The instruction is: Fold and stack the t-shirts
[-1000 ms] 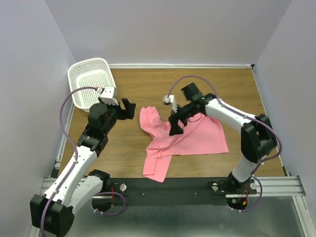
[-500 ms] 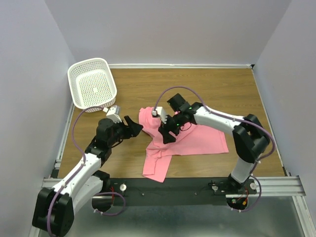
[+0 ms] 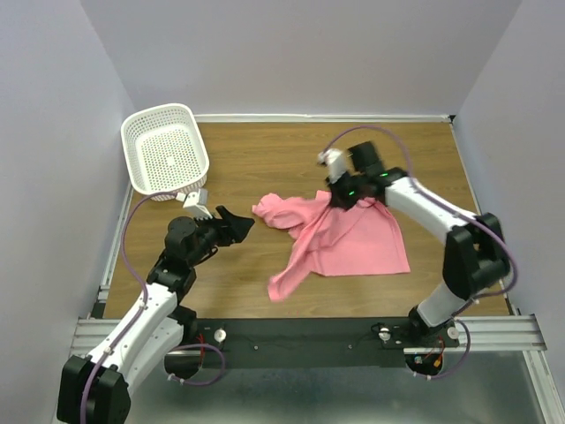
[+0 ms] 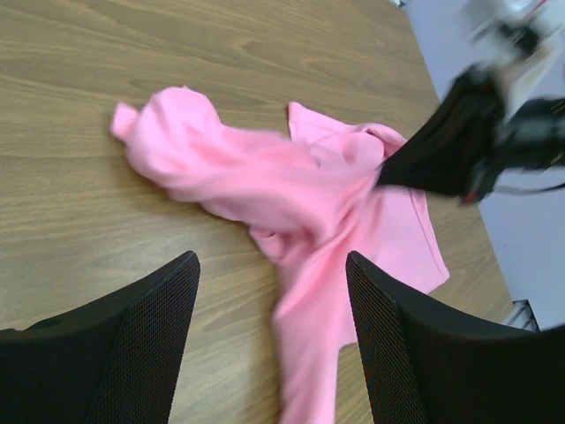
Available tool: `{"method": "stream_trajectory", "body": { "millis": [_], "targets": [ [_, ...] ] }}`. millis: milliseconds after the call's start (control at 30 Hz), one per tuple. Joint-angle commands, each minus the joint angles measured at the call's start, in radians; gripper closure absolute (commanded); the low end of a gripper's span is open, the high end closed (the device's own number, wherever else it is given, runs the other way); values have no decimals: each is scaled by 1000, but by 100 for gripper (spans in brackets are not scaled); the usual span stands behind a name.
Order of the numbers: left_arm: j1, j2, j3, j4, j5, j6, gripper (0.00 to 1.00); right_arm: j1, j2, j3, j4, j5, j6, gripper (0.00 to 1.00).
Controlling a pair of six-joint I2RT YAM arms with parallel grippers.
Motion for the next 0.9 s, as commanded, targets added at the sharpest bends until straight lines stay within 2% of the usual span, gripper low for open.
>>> {"method": "stream_trajectory", "body": {
  "millis": [0,33,67,100,200,400,533,600,700,867],
  "targets": [
    [-3,44,-20,99,36,-9,25,-224,-124,-100,63,173,-30,95],
    [-6,67,-18,143,52,-11,25,-235,-129,-127,61,193,-48,78],
    [-5,91,-14,162,64,-11,25,-240,-141,-150,60,201,-77,31],
    [-9,122,-6,177,73,-9,25,-239,-146,-170,60,205,-84,20],
    [-49,275,52,219,81,1,25,-242,-158,-212,63,207,-79,0],
    [-188,479,154,291,49,11,25,-251,-201,-191,70,160,-81,0],
    [-288,690,281,352,13,-21,25,-252,-233,-195,74,61,-84,0],
    [-328,767,333,363,-17,-49,25,-257,-238,-198,80,69,-67,0],
    [-342,944,430,439,-43,-138,25,-283,-270,-220,92,77,-52,0],
    [-342,1104,523,509,-31,-244,25,-389,-318,-247,103,40,-27,0]
  ]
}}
